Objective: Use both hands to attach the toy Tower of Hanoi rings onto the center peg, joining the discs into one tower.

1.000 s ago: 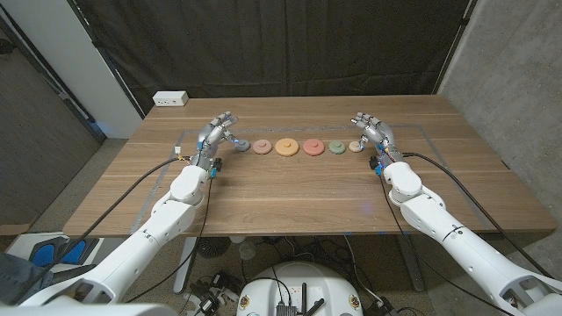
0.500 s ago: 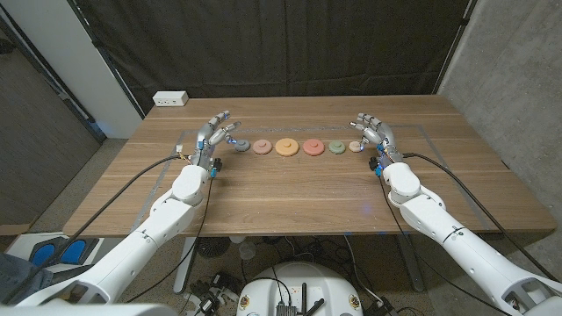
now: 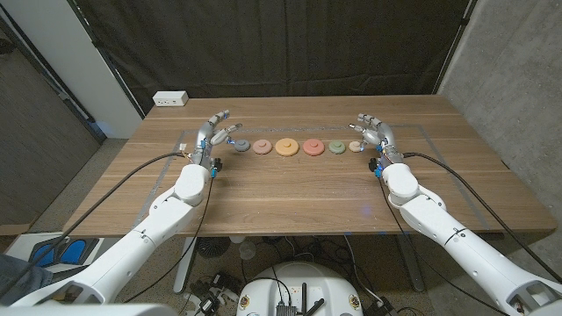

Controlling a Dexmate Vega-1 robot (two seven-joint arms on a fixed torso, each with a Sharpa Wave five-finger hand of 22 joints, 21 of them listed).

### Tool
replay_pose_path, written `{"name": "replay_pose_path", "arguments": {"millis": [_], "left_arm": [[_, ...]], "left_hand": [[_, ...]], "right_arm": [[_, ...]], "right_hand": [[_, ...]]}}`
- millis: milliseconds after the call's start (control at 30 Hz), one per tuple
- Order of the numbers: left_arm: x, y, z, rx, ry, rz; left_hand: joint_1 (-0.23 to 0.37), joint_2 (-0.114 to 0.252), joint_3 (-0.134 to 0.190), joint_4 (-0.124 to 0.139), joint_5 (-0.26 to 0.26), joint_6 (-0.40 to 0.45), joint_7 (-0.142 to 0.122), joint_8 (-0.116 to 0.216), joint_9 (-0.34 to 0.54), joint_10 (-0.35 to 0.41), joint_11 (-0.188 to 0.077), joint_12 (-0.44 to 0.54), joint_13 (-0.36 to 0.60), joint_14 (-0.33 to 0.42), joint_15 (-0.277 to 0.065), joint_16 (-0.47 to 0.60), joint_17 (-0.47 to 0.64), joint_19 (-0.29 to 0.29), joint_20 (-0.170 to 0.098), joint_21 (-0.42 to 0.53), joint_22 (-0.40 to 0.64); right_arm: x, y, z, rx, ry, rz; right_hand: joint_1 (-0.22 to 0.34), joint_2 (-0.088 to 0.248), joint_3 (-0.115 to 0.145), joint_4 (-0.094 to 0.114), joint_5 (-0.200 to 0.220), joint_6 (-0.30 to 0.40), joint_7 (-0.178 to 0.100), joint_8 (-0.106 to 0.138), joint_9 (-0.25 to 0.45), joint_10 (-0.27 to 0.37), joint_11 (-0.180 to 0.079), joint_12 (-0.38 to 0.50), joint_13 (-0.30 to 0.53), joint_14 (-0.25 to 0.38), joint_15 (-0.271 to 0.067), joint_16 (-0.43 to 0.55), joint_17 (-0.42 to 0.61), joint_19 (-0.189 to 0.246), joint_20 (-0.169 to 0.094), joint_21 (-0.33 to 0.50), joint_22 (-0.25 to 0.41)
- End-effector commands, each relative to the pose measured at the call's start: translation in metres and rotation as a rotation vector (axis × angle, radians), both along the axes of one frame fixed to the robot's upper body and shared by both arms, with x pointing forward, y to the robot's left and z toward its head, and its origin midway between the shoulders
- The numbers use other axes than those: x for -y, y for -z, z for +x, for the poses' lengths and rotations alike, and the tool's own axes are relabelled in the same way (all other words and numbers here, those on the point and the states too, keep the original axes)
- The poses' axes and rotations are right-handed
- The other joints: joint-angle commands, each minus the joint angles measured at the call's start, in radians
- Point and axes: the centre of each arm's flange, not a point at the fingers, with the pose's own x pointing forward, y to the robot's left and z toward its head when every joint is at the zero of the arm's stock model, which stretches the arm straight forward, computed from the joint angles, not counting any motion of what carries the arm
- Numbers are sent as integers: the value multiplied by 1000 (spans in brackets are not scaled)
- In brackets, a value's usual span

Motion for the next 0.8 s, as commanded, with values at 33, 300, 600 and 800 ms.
{"name": "replay_pose_path", "arguments": {"millis": [33,300,600,800], "left_arm": [[3,-6,-10,31,-116,101],[2,-8,-12,34,-150,142],[2,-9,-15,45,-205,193],[5,-10,-15,62,-236,214]], "left_hand": [[13,-1,-8,0,6,11,-1,9,5,12,-1,6,3,13,0,12,2,10,-30,11,1],[20,6,-28,4,8,14,-1,7,5,12,-2,5,7,9,0,18,-3,7,-29,21,-5],[26,12,-47,6,10,20,-2,7,6,15,-4,4,11,6,0,22,-9,1,-29,30,-11],[27,17,-56,8,11,23,-3,7,6,22,-4,5,11,4,0,23,-14,-2,-29,34,-14]], "right_arm": [[-6,-3,-4,11,56,-77],[-11,-8,-6,23,89,-132],[-14,-11,-10,33,134,-185],[-15,-11,-14,48,166,-218]], "right_hand": [[9,-3,8,3,-1,7,-7,6,3,-4,1,-4,2,-9,-54,1,0,-5,1,-2,-1],[11,-2,9,4,-2,5,-9,4,2,-7,3,-8,0,-11,-54,0,-1,-4,1,-2,-4],[11,1,10,6,-3,7,-9,4,1,-4,1,-8,-2,-13,-54,-1,-2,-5,2,-3,-8],[9,4,11,8,-5,3,-6,1,0,9,-3,-4,0,-14,-54,-3,-2,-6,2,-3,-11]]}}
